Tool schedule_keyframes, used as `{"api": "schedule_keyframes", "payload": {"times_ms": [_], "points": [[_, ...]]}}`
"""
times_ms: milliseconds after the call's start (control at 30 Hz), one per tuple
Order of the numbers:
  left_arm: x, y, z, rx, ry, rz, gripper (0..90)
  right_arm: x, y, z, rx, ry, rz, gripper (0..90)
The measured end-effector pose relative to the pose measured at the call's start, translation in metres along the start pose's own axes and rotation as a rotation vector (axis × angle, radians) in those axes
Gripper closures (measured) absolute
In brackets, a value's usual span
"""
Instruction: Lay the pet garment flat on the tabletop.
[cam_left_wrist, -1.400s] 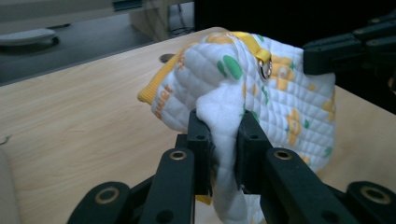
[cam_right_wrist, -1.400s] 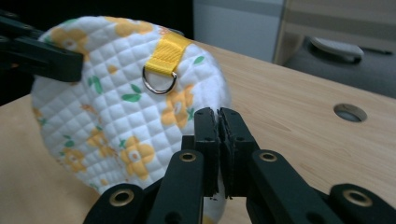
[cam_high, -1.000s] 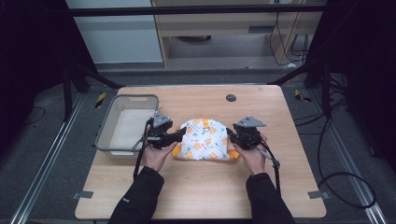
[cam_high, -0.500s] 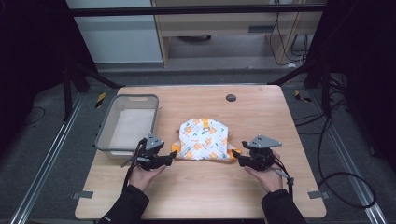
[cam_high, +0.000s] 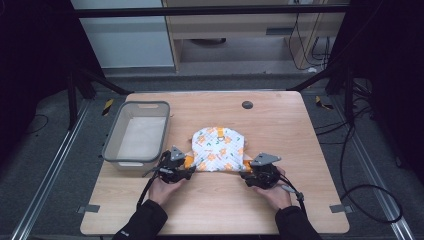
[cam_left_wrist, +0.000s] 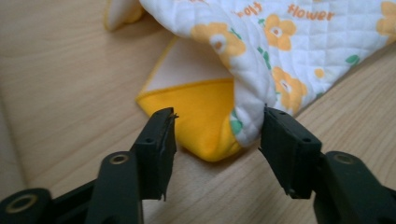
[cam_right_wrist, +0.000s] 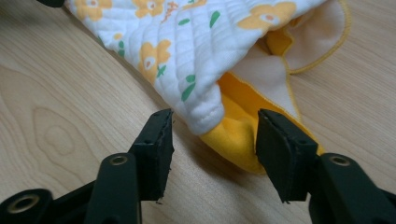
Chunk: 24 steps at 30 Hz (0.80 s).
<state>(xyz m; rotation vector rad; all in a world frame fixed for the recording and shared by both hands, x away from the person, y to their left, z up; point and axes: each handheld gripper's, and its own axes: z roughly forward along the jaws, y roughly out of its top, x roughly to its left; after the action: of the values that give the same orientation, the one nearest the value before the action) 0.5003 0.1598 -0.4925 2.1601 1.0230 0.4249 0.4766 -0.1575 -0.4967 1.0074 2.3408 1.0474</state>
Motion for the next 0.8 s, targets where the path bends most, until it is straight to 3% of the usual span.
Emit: {"api": "schedule_keyframes", "payload": {"times_ms": [233, 333, 500, 567, 633, 667, 700, 800], "points": [[-0.005, 0.001, -0.002, 0.000, -0.035, -0.003, 76.9, 0.000, 0.003, 0.002, 0.036, 0.005, -0.029, 80.0], [-0.007, 0.004, -0.009, -0.016, -0.054, 0.001, 81.3, 0.005, 0.008, -0.004, 0.030, 0.019, -0.043, 81.6], [-0.008, 0.012, -0.031, -0.085, -0.084, -0.019, 81.9, 0.008, 0.018, -0.027, -0.061, 0.058, -0.029, 81.6], [-0.008, 0.015, -0.051, -0.130, -0.115, -0.037, 81.8, 0.009, 0.021, -0.039, -0.089, 0.075, -0.015, 81.4], [-0.009, 0.016, -0.057, -0.123, -0.124, -0.037, 81.7, 0.009, 0.023, -0.045, -0.101, 0.088, -0.005, 81.3], [-0.012, 0.015, -0.069, -0.140, -0.146, -0.039, 81.6, 0.010, 0.025, -0.057, -0.118, 0.118, 0.011, 81.1], [-0.012, 0.015, -0.069, -0.140, -0.146, -0.039, 81.5, 0.010, 0.025, -0.057, -0.118, 0.118, 0.011, 81.1], [-0.023, 0.009, -0.088, -0.129, -0.179, -0.041, 81.1, 0.017, 0.026, -0.079, -0.136, 0.178, 0.042, 81.1]]}}
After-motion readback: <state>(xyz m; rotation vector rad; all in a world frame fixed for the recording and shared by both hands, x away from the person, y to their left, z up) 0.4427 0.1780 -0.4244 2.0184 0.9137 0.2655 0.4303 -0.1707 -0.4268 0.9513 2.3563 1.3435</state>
